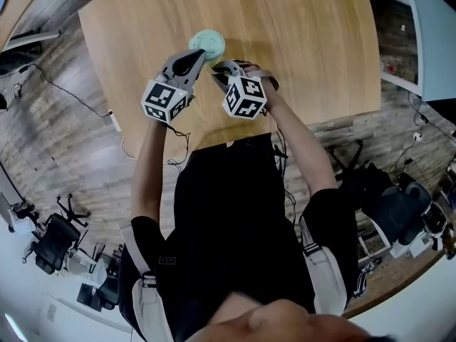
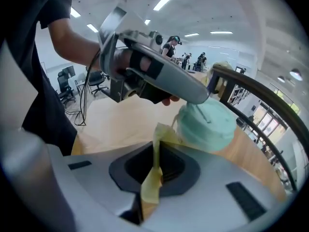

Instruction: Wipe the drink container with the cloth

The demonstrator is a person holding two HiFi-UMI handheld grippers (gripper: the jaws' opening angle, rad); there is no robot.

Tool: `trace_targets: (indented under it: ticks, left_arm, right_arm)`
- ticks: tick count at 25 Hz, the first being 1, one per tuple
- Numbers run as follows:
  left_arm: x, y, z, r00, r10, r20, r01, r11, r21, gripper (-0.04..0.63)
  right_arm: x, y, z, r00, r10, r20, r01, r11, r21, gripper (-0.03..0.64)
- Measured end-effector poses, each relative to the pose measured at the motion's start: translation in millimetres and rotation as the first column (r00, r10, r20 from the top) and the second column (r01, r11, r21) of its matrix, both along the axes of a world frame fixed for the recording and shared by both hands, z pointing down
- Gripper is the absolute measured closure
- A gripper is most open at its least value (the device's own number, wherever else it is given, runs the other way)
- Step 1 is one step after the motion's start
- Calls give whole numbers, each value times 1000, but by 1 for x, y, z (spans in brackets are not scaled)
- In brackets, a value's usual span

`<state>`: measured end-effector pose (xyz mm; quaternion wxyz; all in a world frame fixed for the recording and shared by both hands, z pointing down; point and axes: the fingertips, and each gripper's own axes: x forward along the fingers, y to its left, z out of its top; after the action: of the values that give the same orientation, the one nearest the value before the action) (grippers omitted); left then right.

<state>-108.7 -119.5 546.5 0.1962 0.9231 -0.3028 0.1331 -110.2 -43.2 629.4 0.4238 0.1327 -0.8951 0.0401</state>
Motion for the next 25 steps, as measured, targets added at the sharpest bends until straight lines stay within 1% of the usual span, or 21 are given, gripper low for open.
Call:
trace_targets:
  ticks: [2, 6, 12, 16, 18, 21, 23, 25]
  left_arm:
    - [0, 0, 0, 1000, -13, -16, 13, 1000, -7, 574]
    - [-1, -1, 2, 999, -34, -30, 33, 999, -14, 574]
    - [-3, -1, 0, 998, -59, -35, 59, 998, -13, 574]
    - [-2, -3, -1, 996, -78, -41, 78, 997, -1, 574]
    - [-3, -5, -2, 994, -98, -45, 98, 995, 5, 574]
    - [-6, -6, -2, 987, -143, -69, 142, 990, -15, 574]
    - [-9, -6, -2, 980, -182, -77, 180, 983, -28, 574]
    - [-12, -5, -6, 972, -225, -71, 223, 974, -35, 574]
  right_arm:
    - [0, -4, 10, 1000, 3, -3, -3, 1000, -6, 577]
    - [-2, -16, 36, 999, 48, 19, -47, 998, -40, 577]
    - [3, -20, 75, 993, 120, 0, -119, 986, -120, 577]
    - [6, -20, 88, 990, 140, -27, -143, 978, -155, 577]
    - [6, -20, 89, 988, 153, -35, -156, 972, -174, 577]
    - [9, -16, 71, 982, 190, -7, -188, 965, -184, 577]
    - [17, -13, 53, 974, 227, 14, -221, 957, -188, 577]
    - [34, -11, 37, 961, 277, 18, -269, 946, -182, 577]
